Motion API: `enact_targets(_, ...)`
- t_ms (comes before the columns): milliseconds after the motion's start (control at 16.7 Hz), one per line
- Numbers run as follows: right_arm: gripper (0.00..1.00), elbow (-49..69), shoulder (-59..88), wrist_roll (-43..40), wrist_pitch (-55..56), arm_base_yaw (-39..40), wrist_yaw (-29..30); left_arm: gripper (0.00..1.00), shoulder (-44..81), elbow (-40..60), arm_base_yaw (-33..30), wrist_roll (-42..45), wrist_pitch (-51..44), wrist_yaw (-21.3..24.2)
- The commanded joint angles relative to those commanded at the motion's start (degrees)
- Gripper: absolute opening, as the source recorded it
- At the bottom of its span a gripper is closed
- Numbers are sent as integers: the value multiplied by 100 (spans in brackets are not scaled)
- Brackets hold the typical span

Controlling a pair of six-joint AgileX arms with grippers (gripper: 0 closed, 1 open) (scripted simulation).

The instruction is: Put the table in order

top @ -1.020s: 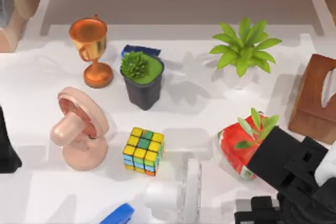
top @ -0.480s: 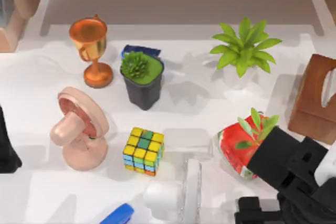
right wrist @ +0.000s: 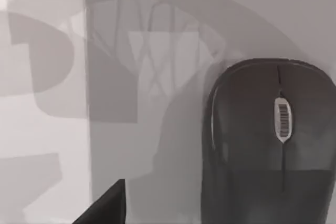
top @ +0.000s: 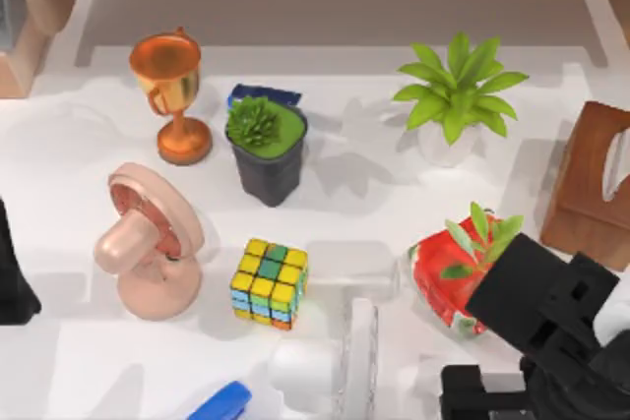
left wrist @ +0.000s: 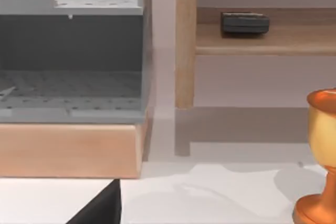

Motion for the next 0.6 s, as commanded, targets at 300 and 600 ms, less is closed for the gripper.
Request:
enact_targets(300,100,219,-834,-1060,999,-1074,-96,100,0,0,0,0,0,0)
enact_targets(600,100,267,-1311,-3288,3390,-3069,-382,100,0,0,0,0,0,0)
